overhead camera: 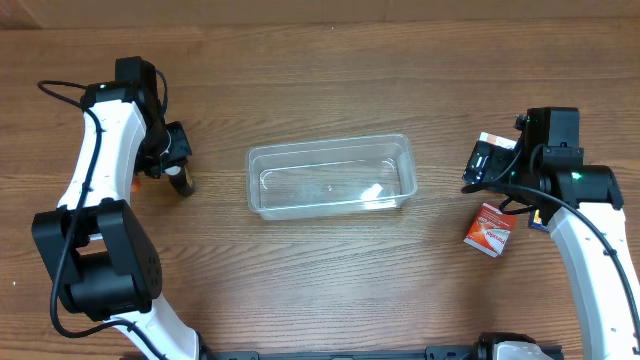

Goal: Pack container
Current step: 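Carry the black bottle into the container's left end and release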

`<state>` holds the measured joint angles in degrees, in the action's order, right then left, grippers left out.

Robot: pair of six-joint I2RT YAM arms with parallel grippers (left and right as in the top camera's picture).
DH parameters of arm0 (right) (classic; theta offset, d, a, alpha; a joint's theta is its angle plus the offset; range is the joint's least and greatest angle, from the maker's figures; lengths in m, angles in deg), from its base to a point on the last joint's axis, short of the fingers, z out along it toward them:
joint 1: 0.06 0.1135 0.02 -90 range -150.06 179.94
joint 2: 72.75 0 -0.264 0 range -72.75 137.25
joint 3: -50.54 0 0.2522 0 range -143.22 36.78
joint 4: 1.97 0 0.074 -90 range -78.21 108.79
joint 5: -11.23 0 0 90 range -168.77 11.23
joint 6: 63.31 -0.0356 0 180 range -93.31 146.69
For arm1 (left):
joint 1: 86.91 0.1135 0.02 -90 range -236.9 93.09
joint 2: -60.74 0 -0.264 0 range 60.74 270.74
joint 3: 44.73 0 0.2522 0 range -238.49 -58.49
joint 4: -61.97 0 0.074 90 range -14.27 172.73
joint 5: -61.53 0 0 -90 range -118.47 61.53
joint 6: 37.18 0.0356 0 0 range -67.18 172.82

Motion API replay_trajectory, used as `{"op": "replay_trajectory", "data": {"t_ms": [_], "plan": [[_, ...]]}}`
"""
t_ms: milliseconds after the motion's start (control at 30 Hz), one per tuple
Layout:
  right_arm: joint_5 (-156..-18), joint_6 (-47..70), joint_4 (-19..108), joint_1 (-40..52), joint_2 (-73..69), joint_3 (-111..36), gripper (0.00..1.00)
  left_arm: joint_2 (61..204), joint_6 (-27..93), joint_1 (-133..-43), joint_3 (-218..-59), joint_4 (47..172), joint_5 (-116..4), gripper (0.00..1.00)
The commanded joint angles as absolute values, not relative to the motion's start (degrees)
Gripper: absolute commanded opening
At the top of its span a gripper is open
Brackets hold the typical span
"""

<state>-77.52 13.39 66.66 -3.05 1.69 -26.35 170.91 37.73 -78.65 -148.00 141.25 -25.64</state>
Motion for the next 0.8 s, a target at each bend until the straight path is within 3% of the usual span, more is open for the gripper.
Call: {"op": "replay_trajectory", "data": {"t_ms": [0, 100, 300, 400, 767], "plan": [[-77.98, 13.17, 66.35, -3.24, 1.67, -28.13, 1.0, 170.26, 36.77, -79.33, -151.87, 143.17, -25.07, 0.04], [-77.98, 13.17, 66.35, -3.24, 1.67, -28.13, 1.0, 166.21, 34.91, -83.18, -158.19, 148.15, -25.35, 0.04], [-78.0, 13.15, 66.33, -3.24, 1.67, -28.13, 1.0, 154.74, 26.78, -102.26, -162.41, 151.34, -25.29, 0.04], [-78.02, 13.15, 66.4, -3.24, 1.67, -28.13, 1.0, 155.7, 21.69, -109.95, -162.34, 152.35, -24.85, 0.04], [-78.0, 13.17, 66.37, -3.24, 1.67, -28.13, 1.0, 173.03, 20.07, -110.22, -161.97, 150.67, -20.17, 0.04]]}}
